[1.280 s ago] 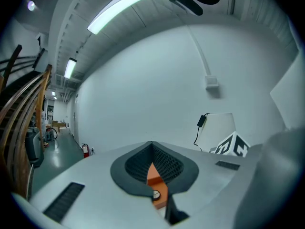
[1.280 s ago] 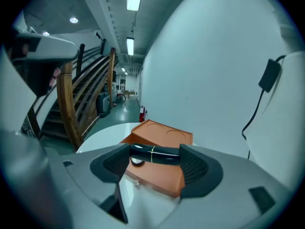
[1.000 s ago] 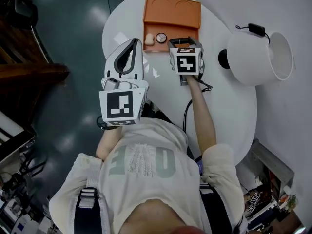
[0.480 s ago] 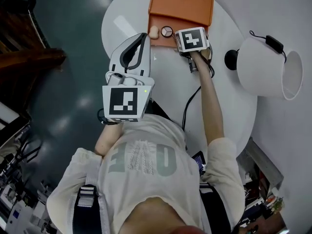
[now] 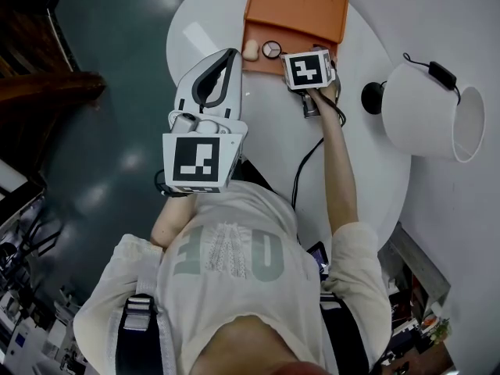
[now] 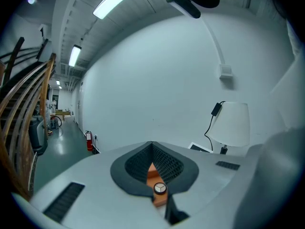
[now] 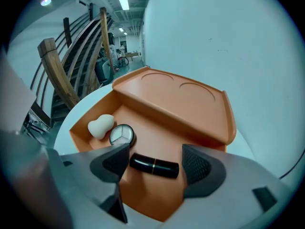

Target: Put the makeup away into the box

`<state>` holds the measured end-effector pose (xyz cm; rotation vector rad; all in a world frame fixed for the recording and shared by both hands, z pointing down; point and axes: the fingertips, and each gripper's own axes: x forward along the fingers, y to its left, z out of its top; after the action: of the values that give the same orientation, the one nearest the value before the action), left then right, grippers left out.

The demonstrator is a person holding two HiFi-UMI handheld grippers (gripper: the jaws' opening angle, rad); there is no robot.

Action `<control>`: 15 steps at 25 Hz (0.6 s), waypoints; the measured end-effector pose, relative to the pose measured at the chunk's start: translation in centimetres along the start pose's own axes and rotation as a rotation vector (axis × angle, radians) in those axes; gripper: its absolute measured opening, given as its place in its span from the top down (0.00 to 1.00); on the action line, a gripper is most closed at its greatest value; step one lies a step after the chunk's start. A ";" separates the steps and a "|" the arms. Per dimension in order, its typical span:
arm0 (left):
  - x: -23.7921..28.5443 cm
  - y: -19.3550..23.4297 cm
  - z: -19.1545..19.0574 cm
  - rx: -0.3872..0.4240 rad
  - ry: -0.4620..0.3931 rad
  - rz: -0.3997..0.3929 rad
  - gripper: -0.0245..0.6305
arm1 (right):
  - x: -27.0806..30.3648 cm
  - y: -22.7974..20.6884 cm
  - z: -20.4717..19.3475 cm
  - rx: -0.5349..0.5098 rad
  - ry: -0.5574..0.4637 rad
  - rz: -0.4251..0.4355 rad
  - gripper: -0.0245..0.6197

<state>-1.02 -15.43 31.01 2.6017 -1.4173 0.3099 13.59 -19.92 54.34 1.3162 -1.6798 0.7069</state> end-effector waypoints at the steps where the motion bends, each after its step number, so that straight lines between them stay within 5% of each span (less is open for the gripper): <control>1: -0.1 -0.1 0.1 0.002 -0.004 -0.001 0.95 | -0.4 0.0 0.1 0.012 -0.010 0.003 0.44; 4: -0.5 -0.4 0.6 0.005 -0.022 -0.005 0.95 | -2.6 -0.2 1.0 0.069 -0.068 -0.005 0.44; 9: -1.8 -0.8 2.6 0.018 -0.076 -0.012 0.95 | -10.7 -0.1 6.2 0.097 -0.340 -0.003 0.46; 12: -2.8 -1.4 4.0 0.027 -0.119 -0.023 0.95 | -16.7 0.2 8.5 0.109 -0.506 -0.015 0.57; 15: -4.1 -2.0 5.5 0.033 -0.159 -0.039 0.95 | -23.1 0.3 9.5 0.150 -0.681 -0.047 0.82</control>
<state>-0.92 -12.30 24.57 2.7310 -1.4183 0.1249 12.19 -17.00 29.54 1.8347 -2.1399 0.3734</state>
